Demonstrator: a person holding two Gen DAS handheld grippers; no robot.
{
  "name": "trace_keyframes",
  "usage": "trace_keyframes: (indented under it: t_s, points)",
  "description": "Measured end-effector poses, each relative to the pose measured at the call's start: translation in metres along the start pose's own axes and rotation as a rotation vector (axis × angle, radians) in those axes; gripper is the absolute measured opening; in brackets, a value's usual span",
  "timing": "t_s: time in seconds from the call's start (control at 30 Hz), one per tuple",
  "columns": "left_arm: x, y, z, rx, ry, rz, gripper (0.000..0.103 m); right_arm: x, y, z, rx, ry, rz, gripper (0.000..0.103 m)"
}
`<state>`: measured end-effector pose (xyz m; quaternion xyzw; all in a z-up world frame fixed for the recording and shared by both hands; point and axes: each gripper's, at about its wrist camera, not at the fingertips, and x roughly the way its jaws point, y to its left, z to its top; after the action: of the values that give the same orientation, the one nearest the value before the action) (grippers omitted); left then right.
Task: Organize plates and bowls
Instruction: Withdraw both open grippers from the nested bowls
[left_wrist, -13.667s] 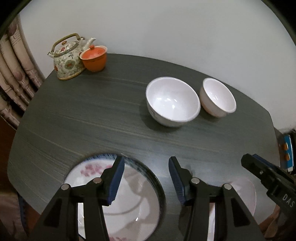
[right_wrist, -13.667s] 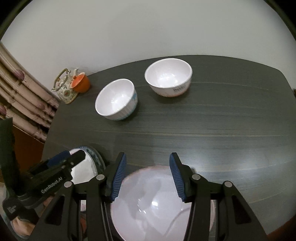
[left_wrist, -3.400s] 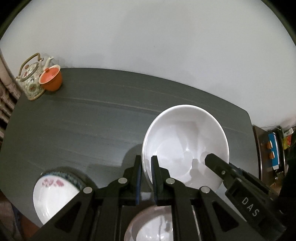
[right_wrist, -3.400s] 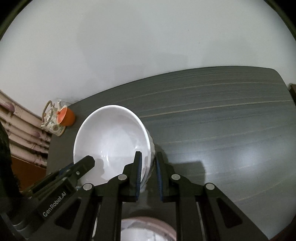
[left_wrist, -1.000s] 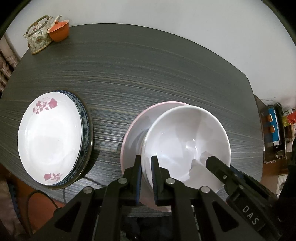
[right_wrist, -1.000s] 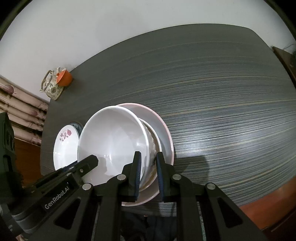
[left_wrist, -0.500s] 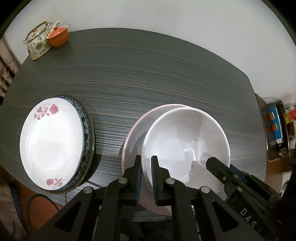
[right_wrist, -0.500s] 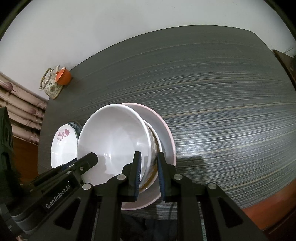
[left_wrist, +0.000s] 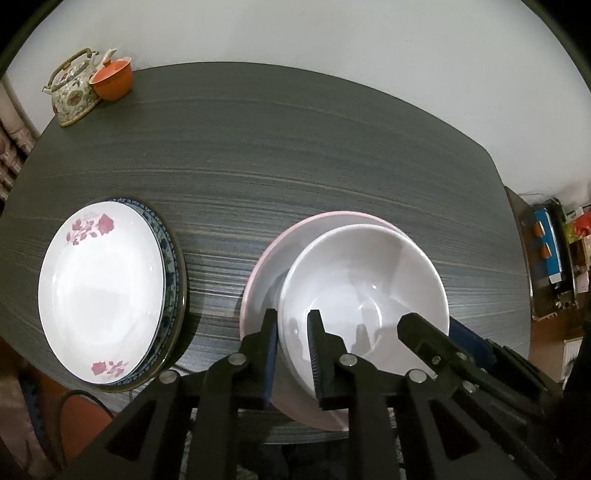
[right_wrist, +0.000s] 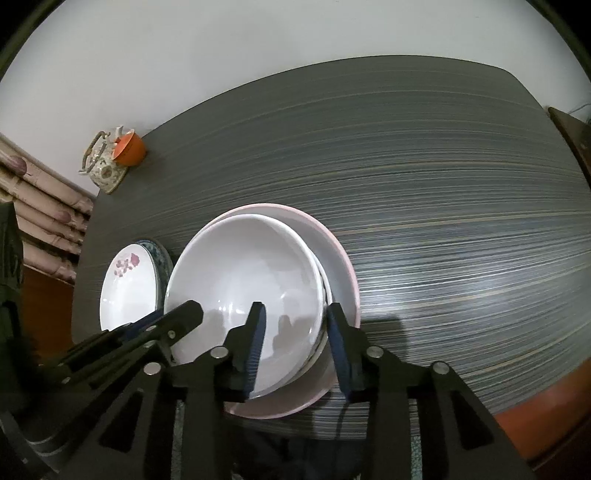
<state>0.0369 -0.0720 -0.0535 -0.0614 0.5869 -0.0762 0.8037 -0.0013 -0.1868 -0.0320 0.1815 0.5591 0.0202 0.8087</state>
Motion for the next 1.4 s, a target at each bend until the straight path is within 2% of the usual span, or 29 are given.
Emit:
trace_keyframes:
  t_s: [0.13,0.23,0.37,0.6,0.77,0.87,1.07,1.2,1.4]
  points:
    - [-0.004,0.006,0.002,-0.005,-0.016,-0.013,0.028,-0.002,-0.002,0.000,0.014,-0.008,-0.002,0.043]
    - [-0.010,0.012,0.003,-0.011,-0.028,-0.042,0.034,-0.005,-0.005,0.002,0.024,-0.013,0.015,0.045]
    - [-0.020,0.022,0.004,-0.009,-0.064,-0.063,0.039,-0.012,-0.005,0.004,0.017,-0.039,0.012,0.057]
    - [-0.028,0.036,-0.001,-0.009,-0.105,-0.062,0.043,-0.025,-0.010,0.006,0.002,-0.070,0.031,0.063]
    - [-0.036,0.039,-0.009,0.008,-0.216,-0.024,0.044,-0.028,-0.015,0.006,-0.009,-0.075,0.035,0.063]
    - [-0.038,0.038,-0.015,0.034,-0.250,-0.006,0.046,-0.029,-0.020,0.004,-0.004,-0.077,0.029,0.064]
    - [-0.034,0.049,-0.018,0.008,-0.234,-0.005,0.049,-0.031,-0.025,0.001,-0.031,-0.100,0.007,0.066]
    - [-0.033,0.063,-0.015,-0.065,-0.215,-0.049,0.049,-0.031,-0.031,-0.003,-0.036,-0.108,-0.022,0.066]
    - [-0.031,0.076,-0.014,-0.116,-0.186,-0.027,0.049,-0.025,-0.043,-0.013,-0.041,-0.099,-0.045,0.068]
